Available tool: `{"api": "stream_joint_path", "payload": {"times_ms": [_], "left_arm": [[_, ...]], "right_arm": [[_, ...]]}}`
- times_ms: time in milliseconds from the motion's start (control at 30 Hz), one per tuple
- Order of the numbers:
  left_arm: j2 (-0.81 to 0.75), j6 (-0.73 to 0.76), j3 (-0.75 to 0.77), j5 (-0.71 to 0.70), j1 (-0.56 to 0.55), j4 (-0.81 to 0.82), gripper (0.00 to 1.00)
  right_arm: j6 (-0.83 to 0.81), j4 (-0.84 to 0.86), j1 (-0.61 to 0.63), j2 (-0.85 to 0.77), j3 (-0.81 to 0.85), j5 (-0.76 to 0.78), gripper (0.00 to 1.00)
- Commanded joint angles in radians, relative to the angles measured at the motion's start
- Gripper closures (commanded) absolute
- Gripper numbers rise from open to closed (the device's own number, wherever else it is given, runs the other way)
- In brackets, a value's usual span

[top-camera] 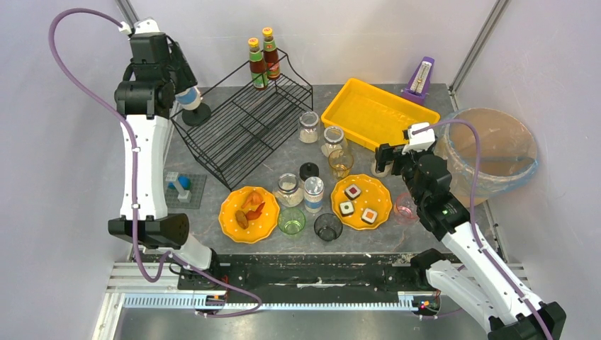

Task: Clear the kitchen counter

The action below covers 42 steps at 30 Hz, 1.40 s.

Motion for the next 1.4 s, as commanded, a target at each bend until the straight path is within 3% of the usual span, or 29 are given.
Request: {"api": "stream_joint_path", "payload": {"times_ms": [0, 367, 600, 833, 1133, 1267, 1367], "left_arm": [[-0.036, -0.015, 0.020, 0.047, 0.068, 0.055, 0.98], [-0.048, -0.007, -0.193, 0.085, 0.114, 0.055, 0.98], [0.011, -0.008, -0.241, 0.078, 0.120, 0.047, 0.98], [0.021, -0.011, -0.285, 0.066, 0.123, 0.046, 0.78], [-0.010, -0.053, -0.407, 0.076, 0.123, 0.132, 0.62], [-0.013, -0.063, -0.421, 0.080, 0.122, 0.133, 0.60], [-0.035, -0.064, -0.442, 0.068, 0.123, 0.143, 0.51]], "right_arm": [[-0.001, 0.041, 0.015, -0.010, 0.000, 0.000, 0.02], [0.007, 0.041, 0.030, -0.008, -0.013, -0.012, 0.02], [0.012, 0.073, 0.030, -0.024, -0.042, -0.006, 0.02], [0.009, 0.082, 0.030, -0.021, -0.049, 0.004, 0.02], [0.011, 0.084, 0.031, -0.018, -0.057, 0.004, 0.02], [0.008, 0.080, 0.032, -0.020, -0.054, 0.008, 0.02], [0.004, 0.079, 0.031, -0.023, -0.053, 0.017, 0.02]]}}
